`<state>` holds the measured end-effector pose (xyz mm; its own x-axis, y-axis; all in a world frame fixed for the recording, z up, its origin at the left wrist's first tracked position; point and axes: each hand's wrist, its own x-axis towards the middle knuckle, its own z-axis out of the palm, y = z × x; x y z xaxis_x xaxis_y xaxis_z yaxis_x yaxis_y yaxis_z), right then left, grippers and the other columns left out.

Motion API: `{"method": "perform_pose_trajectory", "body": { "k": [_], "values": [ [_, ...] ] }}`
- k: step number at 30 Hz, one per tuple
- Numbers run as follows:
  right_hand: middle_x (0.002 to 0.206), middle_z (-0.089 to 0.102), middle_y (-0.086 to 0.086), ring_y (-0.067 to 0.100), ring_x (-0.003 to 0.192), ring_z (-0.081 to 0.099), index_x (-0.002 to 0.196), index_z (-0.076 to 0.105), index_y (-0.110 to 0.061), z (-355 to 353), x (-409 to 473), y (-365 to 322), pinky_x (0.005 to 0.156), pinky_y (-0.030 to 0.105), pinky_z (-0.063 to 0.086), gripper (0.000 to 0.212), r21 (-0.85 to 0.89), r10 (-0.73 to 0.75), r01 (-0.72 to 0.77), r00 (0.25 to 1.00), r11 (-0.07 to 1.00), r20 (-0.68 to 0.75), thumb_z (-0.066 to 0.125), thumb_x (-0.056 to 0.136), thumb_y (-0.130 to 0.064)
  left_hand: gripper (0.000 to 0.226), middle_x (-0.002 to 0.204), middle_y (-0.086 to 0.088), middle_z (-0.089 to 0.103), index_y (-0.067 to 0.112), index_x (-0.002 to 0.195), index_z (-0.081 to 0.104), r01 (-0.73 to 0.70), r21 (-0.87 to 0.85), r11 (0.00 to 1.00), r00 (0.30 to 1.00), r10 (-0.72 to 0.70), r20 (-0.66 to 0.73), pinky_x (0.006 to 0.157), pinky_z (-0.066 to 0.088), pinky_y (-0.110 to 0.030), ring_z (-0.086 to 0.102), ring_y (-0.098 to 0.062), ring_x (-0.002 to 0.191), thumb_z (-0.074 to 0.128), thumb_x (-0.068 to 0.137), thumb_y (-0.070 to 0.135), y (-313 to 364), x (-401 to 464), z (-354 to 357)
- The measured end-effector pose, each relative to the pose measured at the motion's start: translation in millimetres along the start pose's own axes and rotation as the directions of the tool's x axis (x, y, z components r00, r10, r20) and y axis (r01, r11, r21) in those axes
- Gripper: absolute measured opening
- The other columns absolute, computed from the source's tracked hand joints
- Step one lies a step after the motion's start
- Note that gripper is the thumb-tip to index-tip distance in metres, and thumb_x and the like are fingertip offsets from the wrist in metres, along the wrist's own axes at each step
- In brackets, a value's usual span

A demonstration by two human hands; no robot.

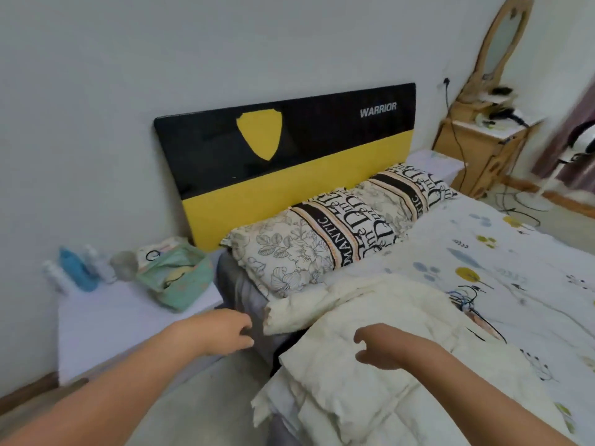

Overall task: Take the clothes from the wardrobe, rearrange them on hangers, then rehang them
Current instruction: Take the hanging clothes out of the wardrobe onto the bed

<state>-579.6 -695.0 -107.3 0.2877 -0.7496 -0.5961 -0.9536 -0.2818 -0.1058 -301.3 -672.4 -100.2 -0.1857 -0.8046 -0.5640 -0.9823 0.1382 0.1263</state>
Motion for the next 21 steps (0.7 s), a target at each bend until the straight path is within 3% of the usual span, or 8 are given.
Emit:
{"method": "perform_pose_trajectory", "body": {
  "k": [4,11,17,21],
  "values": [
    [0.143,0.042,0.007,0.022,0.131,0.039,0.139,0.04,-0.014,-2,2,-44,0.101,0.029,0.034,0.046,-0.1,-0.127,0.126,0.992,0.987,0.0,0.044,0.097,-0.031,0.048,0.143,-0.006,0.041,0.016,0.138,0.039,0.112,-0.098,0.989,0.994,-0.113,-0.005,0.104,0.032,-0.03,0.04,-0.022,0.13,0.039,0.097,0.04,-21,-54,31],
    [0.123,0.057,0.014,0.03,0.115,0.053,0.115,0.056,-0.004,4,-6,-156,0.085,0.03,0.041,0.032,-0.264,-0.372,0.374,0.926,0.889,0.06,0.044,0.093,-0.023,0.048,0.141,-0.005,0.044,0.018,0.136,0.041,0.353,-0.236,0.905,0.929,-0.368,-0.022,0.101,0.034,-0.029,0.043,-0.022,0.126,0.042,0.095,0.043,-74,-149,92],
    [0.138,0.047,0.008,0.024,0.123,0.047,0.134,0.045,-0.014,26,-25,-263,0.09,0.028,0.038,0.042,-0.284,-0.529,0.537,0.841,0.794,0.112,0.045,0.094,-0.027,0.049,0.143,-0.008,0.042,0.015,0.139,0.038,0.482,-0.363,0.797,0.862,-0.505,0.036,0.102,0.033,-0.026,0.041,-0.022,0.129,0.041,0.097,0.039,-120,-244,154],
    [0.146,0.039,0.005,0.023,0.132,0.041,0.142,0.037,-0.018,57,-45,-339,0.106,0.031,0.033,0.049,-0.297,-0.584,0.607,0.793,0.737,0.172,0.046,0.095,-0.03,0.044,0.135,-0.011,0.047,0.011,0.129,0.045,0.565,-0.447,0.693,0.8,-0.593,0.09,0.097,0.036,-0.027,0.045,-0.025,0.122,0.042,0.096,0.039,-158,-319,199]
  ]
}}
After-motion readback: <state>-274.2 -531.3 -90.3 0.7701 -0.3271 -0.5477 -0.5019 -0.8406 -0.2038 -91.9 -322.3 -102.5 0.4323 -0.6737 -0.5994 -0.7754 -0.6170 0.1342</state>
